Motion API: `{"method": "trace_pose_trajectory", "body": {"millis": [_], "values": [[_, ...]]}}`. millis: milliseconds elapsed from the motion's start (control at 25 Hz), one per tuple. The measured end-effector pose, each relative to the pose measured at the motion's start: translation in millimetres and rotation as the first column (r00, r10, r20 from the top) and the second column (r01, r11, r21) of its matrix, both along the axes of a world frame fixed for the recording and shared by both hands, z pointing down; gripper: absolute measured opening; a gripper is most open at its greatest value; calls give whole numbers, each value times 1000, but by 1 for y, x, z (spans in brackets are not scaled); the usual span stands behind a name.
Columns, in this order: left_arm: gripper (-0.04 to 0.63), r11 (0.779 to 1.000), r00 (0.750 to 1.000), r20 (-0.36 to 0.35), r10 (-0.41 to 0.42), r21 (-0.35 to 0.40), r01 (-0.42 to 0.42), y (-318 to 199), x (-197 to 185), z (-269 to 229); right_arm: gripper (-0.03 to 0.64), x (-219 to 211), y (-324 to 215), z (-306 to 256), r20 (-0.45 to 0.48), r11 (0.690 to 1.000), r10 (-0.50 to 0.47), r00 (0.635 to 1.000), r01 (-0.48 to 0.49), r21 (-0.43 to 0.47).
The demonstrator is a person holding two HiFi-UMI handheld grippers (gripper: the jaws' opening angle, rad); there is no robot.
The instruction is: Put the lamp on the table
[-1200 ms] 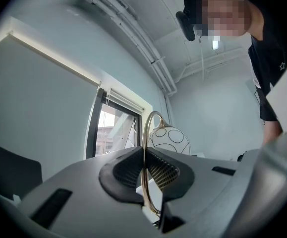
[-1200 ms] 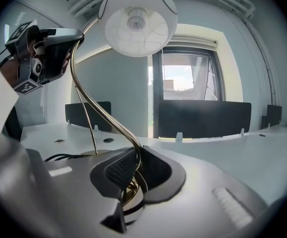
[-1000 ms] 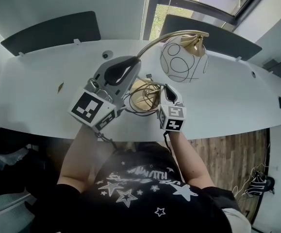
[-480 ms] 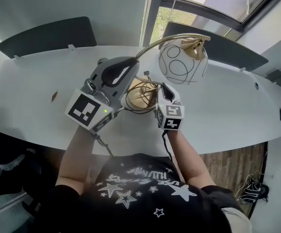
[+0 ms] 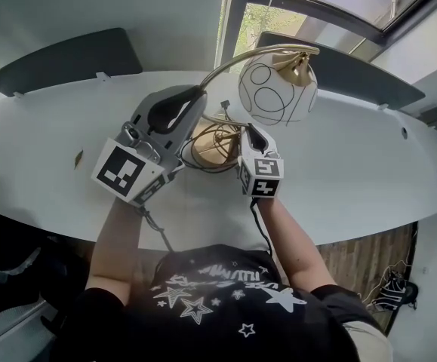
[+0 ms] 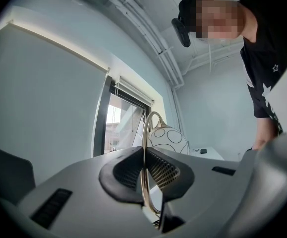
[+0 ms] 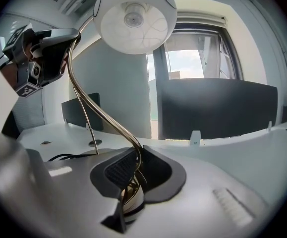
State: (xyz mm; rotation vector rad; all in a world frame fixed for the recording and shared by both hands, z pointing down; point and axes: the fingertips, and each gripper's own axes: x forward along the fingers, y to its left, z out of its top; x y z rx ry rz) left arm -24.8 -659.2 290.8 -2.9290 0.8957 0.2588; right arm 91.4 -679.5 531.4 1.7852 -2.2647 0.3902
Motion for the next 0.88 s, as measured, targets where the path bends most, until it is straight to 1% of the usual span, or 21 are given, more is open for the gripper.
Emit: {"method": "trace_pose_trajectory", "body": {"millis": [240, 320, 520, 680, 880], "values": [[34, 1000, 999, 35, 19, 9, -19, -6, -2, 11, 35, -5, -1, 13, -5, 1000, 3, 1000, -3, -27], [33, 1000, 999, 28, 25, 6, -26, -6, -4, 13, 35, -7, -2, 15, -12, 1000, 2, 1000, -2, -31], [34, 1000, 1000, 24, 12, -19, -11, -9, -9, 18, 35, -8, -3, 18, -22, 999, 9, 1000, -10, -38], [34, 999, 999, 23, 23, -23, -23, -10, -7, 24, 35, -6, 0, 24, -33, 998, 12, 999, -14, -60], [32, 999, 998, 63, -2, -40, 5, -14, -9, 36, 35, -6, 3, 31, -33, 996, 13, 999, -16, -84]]}}
